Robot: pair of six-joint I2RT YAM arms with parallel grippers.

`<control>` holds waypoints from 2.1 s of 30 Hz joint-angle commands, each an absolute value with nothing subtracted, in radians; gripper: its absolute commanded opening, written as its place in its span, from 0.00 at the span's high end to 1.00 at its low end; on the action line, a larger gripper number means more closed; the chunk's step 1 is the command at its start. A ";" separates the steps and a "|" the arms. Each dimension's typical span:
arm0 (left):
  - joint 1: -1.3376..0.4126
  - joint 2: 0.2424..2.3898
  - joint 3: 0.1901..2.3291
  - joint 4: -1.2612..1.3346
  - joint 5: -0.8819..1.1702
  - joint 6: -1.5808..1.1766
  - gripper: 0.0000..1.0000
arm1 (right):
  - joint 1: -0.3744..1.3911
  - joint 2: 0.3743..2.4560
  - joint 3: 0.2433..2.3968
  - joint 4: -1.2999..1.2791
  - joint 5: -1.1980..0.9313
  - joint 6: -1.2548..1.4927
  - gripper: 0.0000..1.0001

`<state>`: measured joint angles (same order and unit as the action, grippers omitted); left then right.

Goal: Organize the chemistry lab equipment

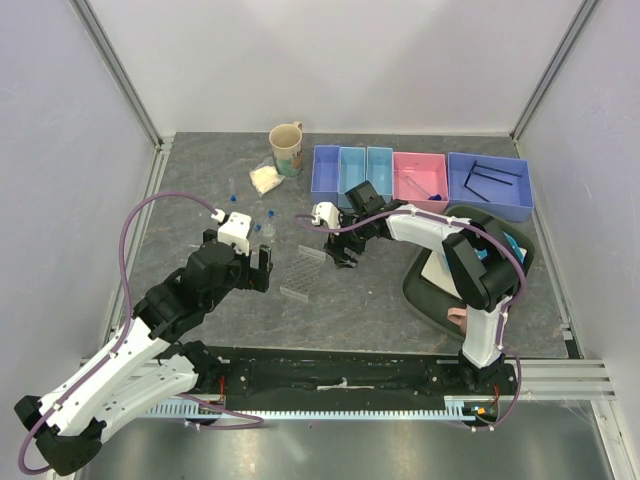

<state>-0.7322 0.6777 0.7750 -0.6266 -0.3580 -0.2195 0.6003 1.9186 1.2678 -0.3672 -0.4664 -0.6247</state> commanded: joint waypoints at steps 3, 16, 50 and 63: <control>-0.729 0.664 0.776 -0.600 -0.357 -0.232 0.02 | 0.592 1.813 1.275 -0.362 -0.425 -0.641 0.56; -0.729 0.673 0.775 -0.595 -0.339 -0.227 0.02 | 0.312 1.721 1.429 -0.468 -0.469 -0.615 0.59; -0.729 0.735 0.782 -0.595 -0.353 -0.225 0.02 | 0.081 2.183 1.859 -0.397 -0.130 -0.627 0.57; -0.729 0.747 0.785 -0.597 -0.353 -0.225 0.02 | 0.081 2.237 1.848 -0.371 -0.109 -0.623 0.47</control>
<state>-0.7322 0.7475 0.7746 -0.6258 -0.3393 -0.2192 0.0830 2.2250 1.8095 -0.4183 -0.1284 -0.6170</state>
